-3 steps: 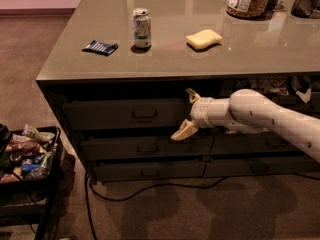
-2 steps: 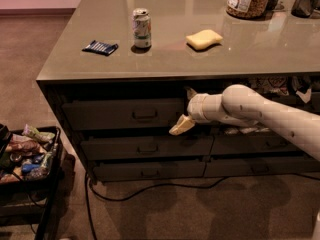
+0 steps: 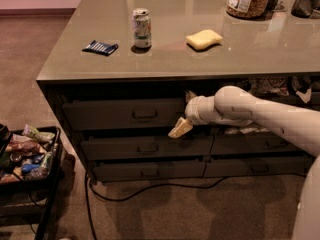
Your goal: Open top drawer
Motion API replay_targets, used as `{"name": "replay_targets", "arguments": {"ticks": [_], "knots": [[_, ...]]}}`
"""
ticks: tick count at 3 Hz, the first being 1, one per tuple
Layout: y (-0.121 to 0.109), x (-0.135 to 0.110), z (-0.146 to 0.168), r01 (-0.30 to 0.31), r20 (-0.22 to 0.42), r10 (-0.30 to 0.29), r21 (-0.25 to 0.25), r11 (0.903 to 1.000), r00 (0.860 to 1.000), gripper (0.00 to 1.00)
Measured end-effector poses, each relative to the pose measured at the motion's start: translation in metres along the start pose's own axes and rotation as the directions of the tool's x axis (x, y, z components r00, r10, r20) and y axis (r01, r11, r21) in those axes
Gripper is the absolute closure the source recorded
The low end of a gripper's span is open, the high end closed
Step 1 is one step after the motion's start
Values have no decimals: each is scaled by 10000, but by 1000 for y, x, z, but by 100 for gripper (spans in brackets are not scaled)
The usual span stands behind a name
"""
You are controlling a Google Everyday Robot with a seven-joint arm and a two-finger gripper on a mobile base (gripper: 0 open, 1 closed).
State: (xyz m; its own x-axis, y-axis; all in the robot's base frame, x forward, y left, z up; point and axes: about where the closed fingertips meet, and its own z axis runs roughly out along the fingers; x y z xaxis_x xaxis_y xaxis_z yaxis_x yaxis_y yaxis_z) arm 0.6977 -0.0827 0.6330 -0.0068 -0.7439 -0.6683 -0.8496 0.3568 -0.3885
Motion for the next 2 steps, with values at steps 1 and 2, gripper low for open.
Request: {"name": "replay_targets", "arguments": {"ticks": [1,2], "knots": [[1,-1,0,10,27,-10,6,10000,10000,0],[-13,-5,0,101,233,-109,307,9995,9997,0]]}}
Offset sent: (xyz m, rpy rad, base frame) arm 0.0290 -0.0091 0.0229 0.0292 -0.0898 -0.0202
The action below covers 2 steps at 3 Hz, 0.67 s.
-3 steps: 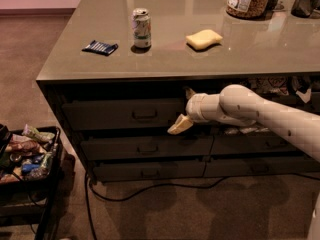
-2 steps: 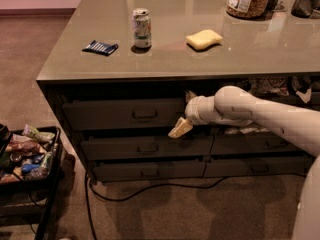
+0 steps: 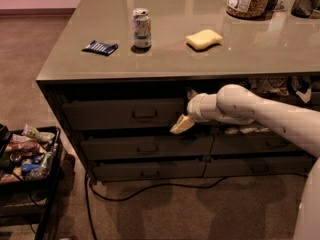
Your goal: Open top drawer
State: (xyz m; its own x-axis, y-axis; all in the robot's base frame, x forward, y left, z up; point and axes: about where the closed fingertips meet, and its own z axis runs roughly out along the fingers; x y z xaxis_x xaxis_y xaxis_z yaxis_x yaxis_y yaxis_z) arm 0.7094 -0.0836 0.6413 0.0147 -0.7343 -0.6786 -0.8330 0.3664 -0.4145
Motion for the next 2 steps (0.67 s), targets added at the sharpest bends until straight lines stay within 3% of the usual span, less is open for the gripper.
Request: {"name": "replay_targets", "arguments": {"ticks": [1,2], "knots": [[-21,-5,0,69,217,-71,108,9999,9997,0],[-21,-5,0,69,218,-71,106,9999,9997,0]]}}
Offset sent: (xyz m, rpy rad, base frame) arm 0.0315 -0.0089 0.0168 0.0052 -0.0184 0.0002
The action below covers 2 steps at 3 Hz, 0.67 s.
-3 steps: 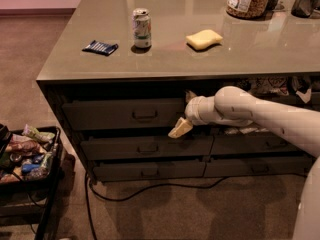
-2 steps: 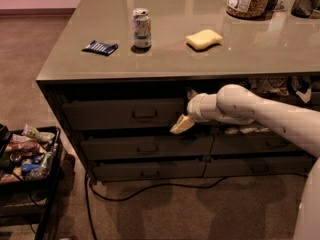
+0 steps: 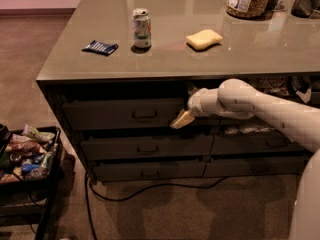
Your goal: Open top drawer
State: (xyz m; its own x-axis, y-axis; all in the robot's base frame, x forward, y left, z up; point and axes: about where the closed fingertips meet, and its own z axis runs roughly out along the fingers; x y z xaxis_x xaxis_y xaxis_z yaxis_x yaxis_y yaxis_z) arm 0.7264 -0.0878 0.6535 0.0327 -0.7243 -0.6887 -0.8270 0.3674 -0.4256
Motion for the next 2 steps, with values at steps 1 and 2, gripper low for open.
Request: {"name": "replay_targets", "arguments": {"ticks": [1,2], "knots": [[4,3,1,-39,-166,34,-267,9996,9999,0],[6,-1,2,69,-419,-75,-140,9999,9991,0]]}}
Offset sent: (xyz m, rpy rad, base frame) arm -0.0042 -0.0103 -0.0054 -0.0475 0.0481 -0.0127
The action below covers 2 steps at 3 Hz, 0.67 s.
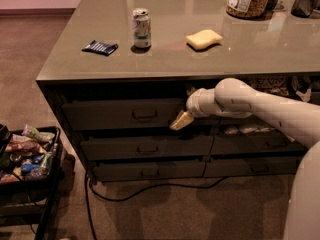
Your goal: Open top drawer
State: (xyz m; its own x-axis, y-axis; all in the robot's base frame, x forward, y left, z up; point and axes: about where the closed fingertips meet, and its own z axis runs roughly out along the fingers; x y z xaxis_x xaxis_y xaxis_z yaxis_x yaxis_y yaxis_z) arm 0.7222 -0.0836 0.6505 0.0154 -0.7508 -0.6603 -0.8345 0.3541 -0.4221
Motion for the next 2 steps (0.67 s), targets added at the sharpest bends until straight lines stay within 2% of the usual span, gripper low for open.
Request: {"name": "replay_targets", "arguments": {"ticks": [1,2], "knots": [[0,0,0,0,0,0,-1,10000,10000,0],[0,0,0,0,0,0,-1,10000,10000,19]]}}
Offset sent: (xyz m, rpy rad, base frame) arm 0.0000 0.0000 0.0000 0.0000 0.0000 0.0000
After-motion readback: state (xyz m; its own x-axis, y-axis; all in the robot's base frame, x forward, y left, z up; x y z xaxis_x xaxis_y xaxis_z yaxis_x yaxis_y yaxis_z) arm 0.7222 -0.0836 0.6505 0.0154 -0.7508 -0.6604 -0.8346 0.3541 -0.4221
